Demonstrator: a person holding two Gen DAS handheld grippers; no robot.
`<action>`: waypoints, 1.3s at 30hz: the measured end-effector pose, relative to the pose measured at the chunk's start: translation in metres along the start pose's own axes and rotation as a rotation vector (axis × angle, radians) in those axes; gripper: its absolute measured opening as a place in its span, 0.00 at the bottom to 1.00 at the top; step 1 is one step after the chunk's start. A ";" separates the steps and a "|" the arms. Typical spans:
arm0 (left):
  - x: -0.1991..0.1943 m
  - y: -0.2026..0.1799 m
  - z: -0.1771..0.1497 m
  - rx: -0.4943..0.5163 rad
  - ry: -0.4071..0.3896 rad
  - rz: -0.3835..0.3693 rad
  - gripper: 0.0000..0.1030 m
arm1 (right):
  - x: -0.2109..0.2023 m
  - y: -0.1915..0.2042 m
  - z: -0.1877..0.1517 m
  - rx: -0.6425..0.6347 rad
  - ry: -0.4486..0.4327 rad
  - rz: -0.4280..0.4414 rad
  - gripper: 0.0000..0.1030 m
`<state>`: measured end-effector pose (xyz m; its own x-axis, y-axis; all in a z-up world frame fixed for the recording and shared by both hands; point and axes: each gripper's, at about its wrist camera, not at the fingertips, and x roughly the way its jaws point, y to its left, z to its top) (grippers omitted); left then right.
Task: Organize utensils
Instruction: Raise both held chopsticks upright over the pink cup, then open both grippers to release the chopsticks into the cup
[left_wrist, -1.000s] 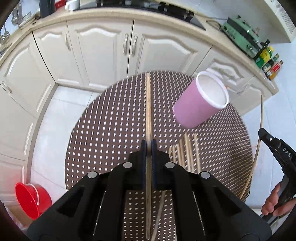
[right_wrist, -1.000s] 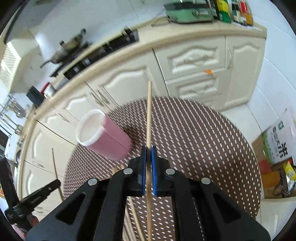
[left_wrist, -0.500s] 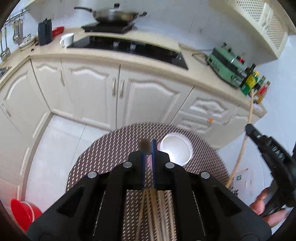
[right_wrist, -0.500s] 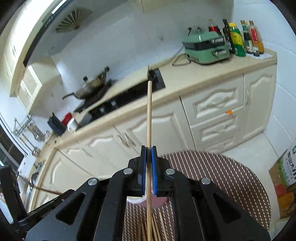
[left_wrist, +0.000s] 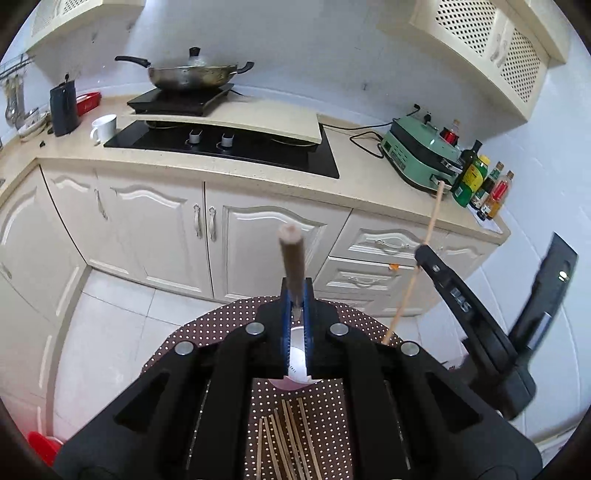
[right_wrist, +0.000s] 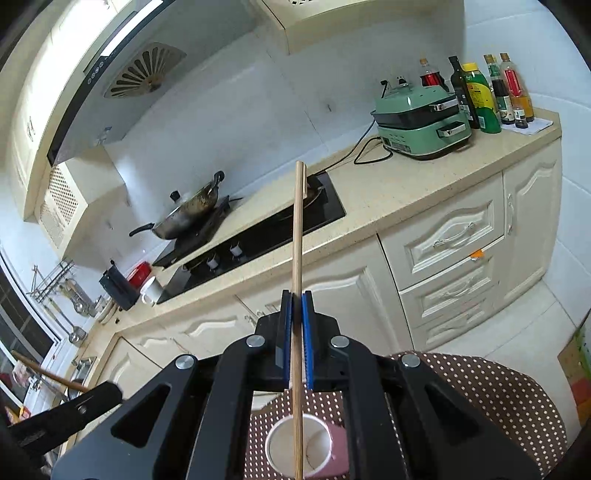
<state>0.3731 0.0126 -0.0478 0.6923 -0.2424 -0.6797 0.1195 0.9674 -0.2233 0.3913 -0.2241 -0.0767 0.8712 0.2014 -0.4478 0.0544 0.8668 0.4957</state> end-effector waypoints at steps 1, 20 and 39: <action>-0.002 -0.001 0.001 0.011 0.001 0.001 0.05 | 0.004 0.001 0.000 -0.002 -0.009 -0.009 0.04; 0.091 0.010 -0.040 0.079 0.246 -0.047 0.06 | 0.063 -0.004 -0.073 -0.131 0.093 -0.039 0.04; 0.126 0.033 -0.067 0.005 0.284 -0.009 0.30 | 0.031 -0.020 -0.090 -0.152 0.260 -0.053 0.50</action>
<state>0.4165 0.0095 -0.1875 0.4639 -0.2615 -0.8464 0.1287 0.9652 -0.2277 0.3734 -0.1945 -0.1674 0.7141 0.2470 -0.6550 0.0054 0.9337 0.3580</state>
